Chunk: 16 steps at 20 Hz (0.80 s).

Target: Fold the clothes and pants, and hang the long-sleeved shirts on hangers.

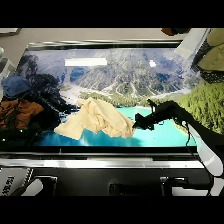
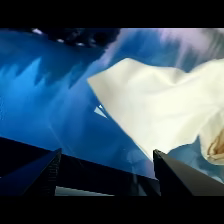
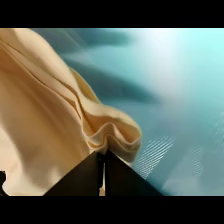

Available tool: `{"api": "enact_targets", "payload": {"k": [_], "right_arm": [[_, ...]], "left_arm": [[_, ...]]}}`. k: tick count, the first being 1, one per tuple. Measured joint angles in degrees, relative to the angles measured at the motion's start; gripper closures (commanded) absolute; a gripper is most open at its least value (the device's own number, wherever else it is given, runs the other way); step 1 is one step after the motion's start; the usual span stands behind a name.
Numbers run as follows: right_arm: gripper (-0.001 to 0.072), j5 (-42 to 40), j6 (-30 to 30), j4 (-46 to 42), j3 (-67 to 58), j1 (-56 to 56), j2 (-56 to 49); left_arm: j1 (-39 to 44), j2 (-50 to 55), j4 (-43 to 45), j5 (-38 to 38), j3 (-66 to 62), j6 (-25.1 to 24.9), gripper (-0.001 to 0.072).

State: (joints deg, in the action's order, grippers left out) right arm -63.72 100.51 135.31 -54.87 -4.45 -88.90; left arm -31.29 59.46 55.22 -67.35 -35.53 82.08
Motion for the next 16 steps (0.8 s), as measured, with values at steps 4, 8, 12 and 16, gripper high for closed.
{"api": "enact_targets", "payload": {"k": [4,8,12,16], "right_arm": [[0.0685,-0.50,-1.25,-1.90,0.00,0.00,3.34],[0.0686,-0.85,-1.99,-2.69,0.00,0.00,6.08],[0.0686,-1.90,-2.19,-3.06,0.00,0.00,8.02],[0.0686,-2.38,-2.43,-3.08,0.02,0.00,9.88]], "left_arm": [[1.73,2.60,-1.86,4.17,3.17,-2.23,0.0050],[4.48,5.68,-5.62,9.53,4.04,-4.04,0.0110],[8.72,8.68,-10.80,14.99,4.22,-5.22,0.0111],[12.98,11.41,-12.02,19.67,4.37,-5.62,0.0692]]}}
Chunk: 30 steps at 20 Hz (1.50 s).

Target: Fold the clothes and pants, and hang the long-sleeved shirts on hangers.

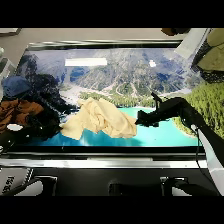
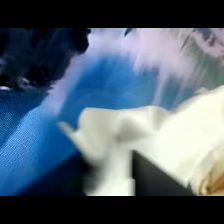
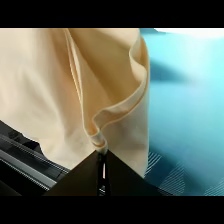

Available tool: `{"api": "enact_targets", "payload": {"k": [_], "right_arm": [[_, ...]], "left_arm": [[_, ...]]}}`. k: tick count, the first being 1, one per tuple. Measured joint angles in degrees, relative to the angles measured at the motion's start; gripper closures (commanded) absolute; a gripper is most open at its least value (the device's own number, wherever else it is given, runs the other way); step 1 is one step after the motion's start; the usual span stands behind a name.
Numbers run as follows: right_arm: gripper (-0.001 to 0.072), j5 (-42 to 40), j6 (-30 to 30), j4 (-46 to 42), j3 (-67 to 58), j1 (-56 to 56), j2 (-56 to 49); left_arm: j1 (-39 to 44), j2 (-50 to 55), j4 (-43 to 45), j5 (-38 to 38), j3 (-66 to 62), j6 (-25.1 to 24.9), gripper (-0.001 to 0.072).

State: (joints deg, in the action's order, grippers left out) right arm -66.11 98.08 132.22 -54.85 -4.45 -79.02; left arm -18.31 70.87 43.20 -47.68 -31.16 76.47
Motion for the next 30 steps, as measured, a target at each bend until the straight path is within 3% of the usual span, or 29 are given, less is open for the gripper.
{"api": "enact_targets", "payload": {"k": [6,15,19,24,30], "right_arm": [[0.0687,2.05,0.07,-2.08,-2.14,-0.02,6.40],[0.0687,5.66,-4.42,-19.61,-24.09,-0.02,26.73],[0.0687,6.08,-8.44,-28.63,-31.95,-0.02,37.13],[0.0686,7.08,-15.17,-36.98,-35.87,-0.02,46.49],[0.0686,6.19,-21.38,-38.36,-36.63,-0.02,43.25]], "left_arm": [[1.99,-2.12,-4.39,0.02,-6.69,-2.19,0.0693],[2.27,-17.53,-6.12,-1.46,-38.14,-2.47,0.0693],[2.29,-25.59,-5.31,-1.55,-47.32,2.71,0.0693],[2.32,-33.88,1.81,-1.64,-50.69,12.44,0.0694],[2.95,-29.35,6.40,-4.96,-51.04,16.06,0.0693]]}}
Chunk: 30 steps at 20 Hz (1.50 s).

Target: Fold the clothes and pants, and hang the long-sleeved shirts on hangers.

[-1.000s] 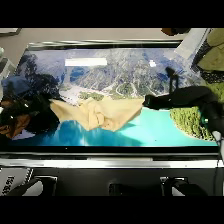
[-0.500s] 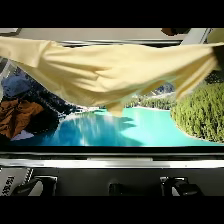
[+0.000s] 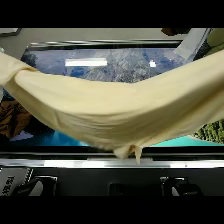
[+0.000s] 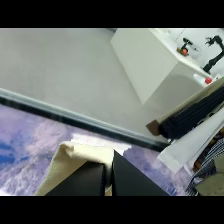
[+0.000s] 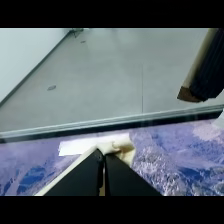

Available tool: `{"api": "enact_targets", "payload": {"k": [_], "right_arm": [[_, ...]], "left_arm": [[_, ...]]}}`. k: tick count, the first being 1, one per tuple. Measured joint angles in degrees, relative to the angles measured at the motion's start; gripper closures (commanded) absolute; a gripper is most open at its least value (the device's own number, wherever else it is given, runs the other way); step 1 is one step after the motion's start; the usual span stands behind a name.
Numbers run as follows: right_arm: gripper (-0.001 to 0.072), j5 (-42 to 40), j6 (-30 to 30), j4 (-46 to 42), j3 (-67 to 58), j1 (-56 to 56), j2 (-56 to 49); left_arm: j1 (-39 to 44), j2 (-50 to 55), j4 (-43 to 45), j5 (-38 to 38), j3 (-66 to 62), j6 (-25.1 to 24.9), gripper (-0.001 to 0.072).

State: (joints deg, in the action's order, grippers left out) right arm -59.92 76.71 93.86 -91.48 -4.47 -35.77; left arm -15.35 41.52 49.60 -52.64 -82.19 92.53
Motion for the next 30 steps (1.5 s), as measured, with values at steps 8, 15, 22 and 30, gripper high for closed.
{"api": "enact_targets", "payload": {"k": [8,15,22,30], "right_arm": [[0.0687,-10.21,-2.32,7.10,0.04,-0.04,-32.74],[0.0685,-2.23,-3.82,12.04,0.09,-0.02,-59.45],[0.0226,3.04,-3.15,17.25,-0.61,1.95,-65.22],[0.0192,-9.35,9.94,25.57,0.46,23.85,-62.84]], "left_arm": [[9.97,32.33,0.94,6.73,0.42,-6.49,0.0693],[16.74,56.19,-3.61,17.29,-1.27,-7.43,0.0690],[15.76,58.88,-5.35,13.53,-1.53,-7.50,0.0242],[4.81,43.78,1.29,-8.07,2.69,-7.45,0.0152]]}}
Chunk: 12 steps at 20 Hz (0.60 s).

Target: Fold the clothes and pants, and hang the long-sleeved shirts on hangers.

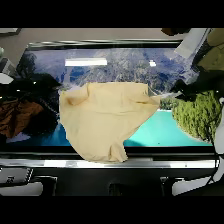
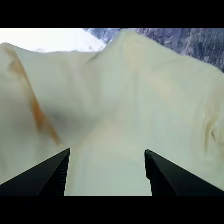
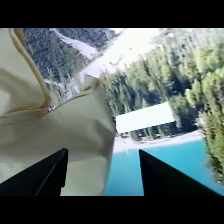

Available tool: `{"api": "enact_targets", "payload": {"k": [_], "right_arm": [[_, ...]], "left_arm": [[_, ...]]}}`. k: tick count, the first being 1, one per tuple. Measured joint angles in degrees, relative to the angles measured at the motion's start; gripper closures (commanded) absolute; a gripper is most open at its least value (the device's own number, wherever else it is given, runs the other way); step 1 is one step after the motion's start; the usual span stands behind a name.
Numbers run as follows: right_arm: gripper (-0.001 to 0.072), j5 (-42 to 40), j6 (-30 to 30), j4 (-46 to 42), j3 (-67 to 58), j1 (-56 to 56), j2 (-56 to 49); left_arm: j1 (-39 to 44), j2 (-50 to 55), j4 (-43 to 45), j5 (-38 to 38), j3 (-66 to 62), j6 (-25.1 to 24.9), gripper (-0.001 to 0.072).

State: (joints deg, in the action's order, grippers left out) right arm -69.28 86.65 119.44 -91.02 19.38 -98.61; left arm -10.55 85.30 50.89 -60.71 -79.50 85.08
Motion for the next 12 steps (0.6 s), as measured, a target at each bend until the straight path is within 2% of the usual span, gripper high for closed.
{"api": "enact_targets", "payload": {"k": [4,8,10,11,12], "right_arm": [[0.0201,-2.82,6.67,9.07,1.95,4.11,-4.24],[0.0204,-1.53,10.23,13.05,2.47,2.54,-8.35],[0.0207,0.42,11.15,13.88,2.56,0.81,-9.64],[0.0223,1.68,11.37,14.12,2.58,-0.17,-10.27],[0.0245,2.38,11.52,14.19,2.60,-1.07,-10.86]], "left_arm": [[-3.34,-11.08,1.66,-4.04,10.82,1.57,0.0151],[-4.61,-21.38,2.01,-5.44,22.29,3.67,0.0151],[-5.07,-25.83,2.12,-5.92,27.30,4.94,0.0113],[-5.18,-27.82,2.03,-6.27,29.66,5.20,0.0060],[-5.27,-29.38,1.97,-6.73,31.69,5.70,0.0060]]}}
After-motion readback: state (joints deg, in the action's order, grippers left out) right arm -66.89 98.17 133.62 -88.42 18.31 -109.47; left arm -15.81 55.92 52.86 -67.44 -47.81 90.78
